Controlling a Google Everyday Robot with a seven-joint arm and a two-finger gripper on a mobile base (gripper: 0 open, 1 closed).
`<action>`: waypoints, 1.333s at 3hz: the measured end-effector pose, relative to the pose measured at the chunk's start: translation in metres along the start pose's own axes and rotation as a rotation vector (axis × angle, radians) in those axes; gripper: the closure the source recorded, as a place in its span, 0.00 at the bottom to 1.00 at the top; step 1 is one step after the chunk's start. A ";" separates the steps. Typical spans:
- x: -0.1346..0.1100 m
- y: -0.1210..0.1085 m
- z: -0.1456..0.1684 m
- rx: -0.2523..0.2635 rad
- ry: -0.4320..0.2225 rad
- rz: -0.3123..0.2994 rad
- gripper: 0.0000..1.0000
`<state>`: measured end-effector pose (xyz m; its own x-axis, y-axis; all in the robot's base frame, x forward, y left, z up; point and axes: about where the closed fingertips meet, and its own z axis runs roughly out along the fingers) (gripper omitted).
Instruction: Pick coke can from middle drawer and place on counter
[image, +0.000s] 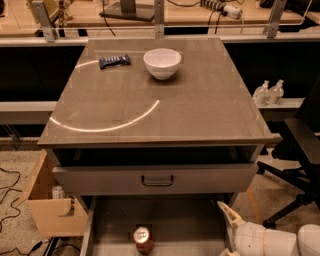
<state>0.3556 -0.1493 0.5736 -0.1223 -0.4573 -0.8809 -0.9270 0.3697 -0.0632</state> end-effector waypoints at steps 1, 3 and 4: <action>0.011 -0.001 0.038 -0.019 -0.013 -0.020 0.00; 0.026 0.006 0.124 -0.123 -0.093 -0.064 0.00; 0.030 0.012 0.165 -0.160 -0.181 -0.064 0.00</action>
Offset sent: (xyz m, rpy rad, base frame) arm 0.0441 0.1018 -0.0964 0.0838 -0.0434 0.1618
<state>0.3993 -0.0250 0.4687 -0.0098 -0.3175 -0.9482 -0.9770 0.2052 -0.0586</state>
